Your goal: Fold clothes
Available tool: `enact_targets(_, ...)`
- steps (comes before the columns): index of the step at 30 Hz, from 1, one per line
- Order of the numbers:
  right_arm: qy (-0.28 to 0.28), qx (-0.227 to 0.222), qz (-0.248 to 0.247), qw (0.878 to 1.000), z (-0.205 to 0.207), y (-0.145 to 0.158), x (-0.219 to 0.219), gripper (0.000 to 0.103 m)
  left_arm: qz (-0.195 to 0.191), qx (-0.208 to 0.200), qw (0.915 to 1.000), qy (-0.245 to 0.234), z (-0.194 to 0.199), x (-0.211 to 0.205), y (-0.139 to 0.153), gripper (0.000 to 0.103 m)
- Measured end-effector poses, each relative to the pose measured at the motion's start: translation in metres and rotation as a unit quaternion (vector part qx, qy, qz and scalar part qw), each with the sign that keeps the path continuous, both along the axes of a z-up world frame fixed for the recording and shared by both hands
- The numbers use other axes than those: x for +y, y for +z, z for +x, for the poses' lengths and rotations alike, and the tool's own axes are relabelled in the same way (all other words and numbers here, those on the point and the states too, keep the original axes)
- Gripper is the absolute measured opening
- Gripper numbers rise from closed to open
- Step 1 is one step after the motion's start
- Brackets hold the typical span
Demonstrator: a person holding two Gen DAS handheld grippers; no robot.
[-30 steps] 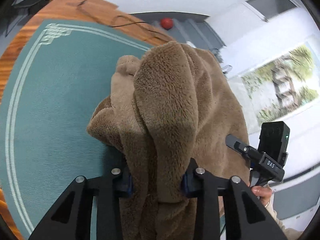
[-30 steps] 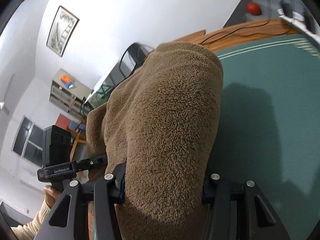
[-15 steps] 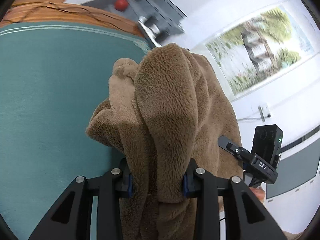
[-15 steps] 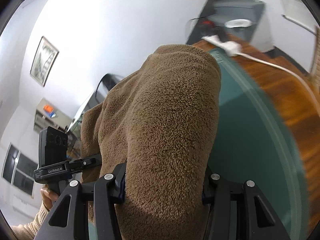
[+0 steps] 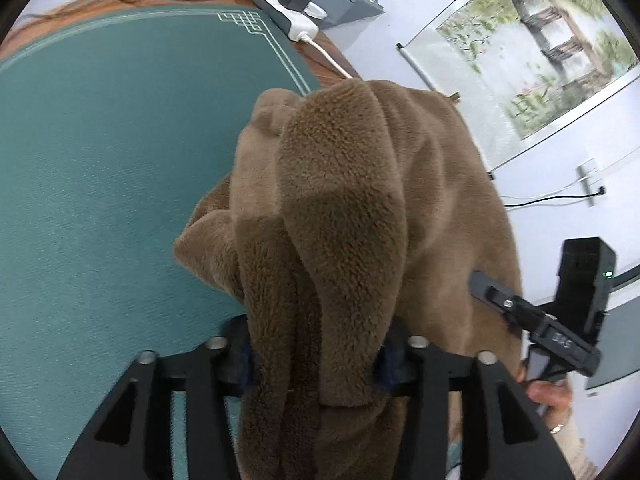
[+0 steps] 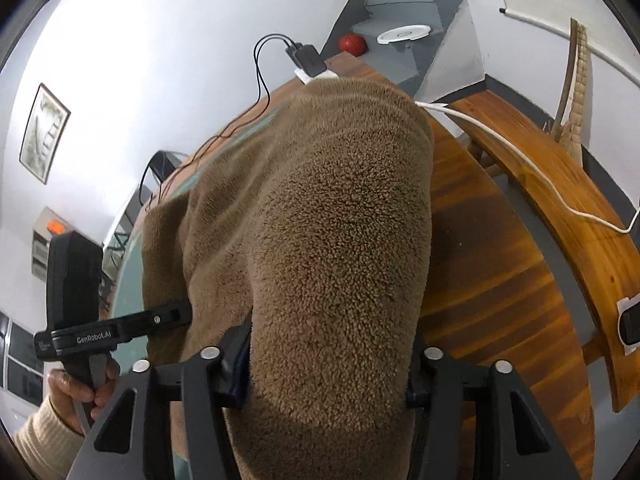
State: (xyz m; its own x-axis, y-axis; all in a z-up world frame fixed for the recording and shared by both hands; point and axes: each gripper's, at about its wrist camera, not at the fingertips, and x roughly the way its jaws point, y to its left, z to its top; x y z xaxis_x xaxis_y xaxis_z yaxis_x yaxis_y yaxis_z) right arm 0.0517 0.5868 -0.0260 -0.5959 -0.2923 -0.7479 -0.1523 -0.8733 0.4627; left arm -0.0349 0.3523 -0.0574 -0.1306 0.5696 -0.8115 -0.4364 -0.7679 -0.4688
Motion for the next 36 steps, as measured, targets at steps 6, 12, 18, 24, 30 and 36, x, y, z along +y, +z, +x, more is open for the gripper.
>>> enact_targets(6, -0.009, 0.002, 0.08, 0.997, 0.012, -0.003, -0.021, 0.077, -0.106, 0.124, 0.9866, 0.003, 0.019, 0.015, 0.032, 0.088)
enact_targets(12, -0.027, 0.087, 0.255, 0.963, 0.066, 0.037, -0.062, 0.078, -0.134, 0.269, 0.9536, 0.012, 0.072, 0.01, 0.094, 0.094)
enact_targets(18, 0.038, 0.071, 0.261, 0.962, 0.103, 0.009, -0.096, 0.078, -0.115, 0.279, 0.9515, -0.058, 0.1, 0.008, 0.078, 0.096)
enact_targets(24, 0.022, 0.028, 0.227, 0.973, 0.097, -0.023, -0.082, 0.084, -0.154, 0.203, 0.9659, -0.045, 0.086, 0.022, 0.029, 0.096)
enact_targets(30, 0.012, 0.011, 0.206, 0.978, 0.107, -0.038, -0.075, 0.098, -0.155, 0.199, 0.9675, -0.025, 0.092, 0.022, 0.024, 0.096)
enact_targets(36, -0.01, -0.001, 0.159, 0.987, 0.106, -0.025, -0.058, 0.099, -0.169, 0.217, 0.9614, 0.001, 0.106, 0.018, 0.052, 0.097)
